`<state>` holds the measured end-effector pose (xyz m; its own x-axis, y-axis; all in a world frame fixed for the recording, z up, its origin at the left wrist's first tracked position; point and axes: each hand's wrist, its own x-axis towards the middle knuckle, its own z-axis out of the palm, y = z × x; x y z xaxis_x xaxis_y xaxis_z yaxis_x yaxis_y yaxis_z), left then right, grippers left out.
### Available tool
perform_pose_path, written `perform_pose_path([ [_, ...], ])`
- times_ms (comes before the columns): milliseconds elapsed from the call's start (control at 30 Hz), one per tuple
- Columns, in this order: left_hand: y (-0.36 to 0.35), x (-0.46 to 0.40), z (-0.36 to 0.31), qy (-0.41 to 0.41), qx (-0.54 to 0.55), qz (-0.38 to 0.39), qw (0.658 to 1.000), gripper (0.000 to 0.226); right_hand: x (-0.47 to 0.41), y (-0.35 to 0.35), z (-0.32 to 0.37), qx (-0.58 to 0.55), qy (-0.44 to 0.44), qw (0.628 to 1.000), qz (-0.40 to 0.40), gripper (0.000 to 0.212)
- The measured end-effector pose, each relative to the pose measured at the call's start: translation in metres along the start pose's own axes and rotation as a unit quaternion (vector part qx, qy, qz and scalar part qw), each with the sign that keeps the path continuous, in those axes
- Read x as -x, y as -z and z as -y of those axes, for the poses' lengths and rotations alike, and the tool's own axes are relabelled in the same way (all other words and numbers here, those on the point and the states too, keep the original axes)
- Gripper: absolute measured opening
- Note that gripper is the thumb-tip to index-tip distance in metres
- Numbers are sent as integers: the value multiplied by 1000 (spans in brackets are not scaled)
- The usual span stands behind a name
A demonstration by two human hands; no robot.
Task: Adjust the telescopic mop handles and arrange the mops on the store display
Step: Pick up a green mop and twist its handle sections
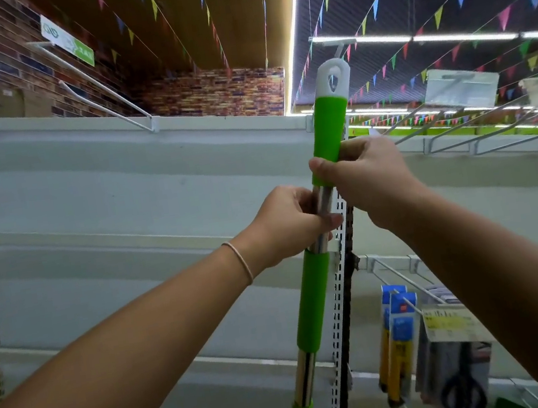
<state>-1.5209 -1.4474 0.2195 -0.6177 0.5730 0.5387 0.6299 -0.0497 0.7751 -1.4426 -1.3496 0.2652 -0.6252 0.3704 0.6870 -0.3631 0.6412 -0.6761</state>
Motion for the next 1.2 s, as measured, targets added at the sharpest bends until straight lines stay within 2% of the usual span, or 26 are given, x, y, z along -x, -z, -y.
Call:
perform_pose_path([
  [333, -9, -19, 14, 35, 8, 10, 999, 10, -18, 1, -21, 14, -40, 999, 19, 11],
  [900, -13, -23, 6, 16, 22, -5, 1000, 15, -29, 8, -22, 22, 18, 999, 32, 16],
  [1200, -20, -36, 19, 52, 16, -13, 998, 16, -40, 7, -38, 34, -18, 998, 55, 17],
])
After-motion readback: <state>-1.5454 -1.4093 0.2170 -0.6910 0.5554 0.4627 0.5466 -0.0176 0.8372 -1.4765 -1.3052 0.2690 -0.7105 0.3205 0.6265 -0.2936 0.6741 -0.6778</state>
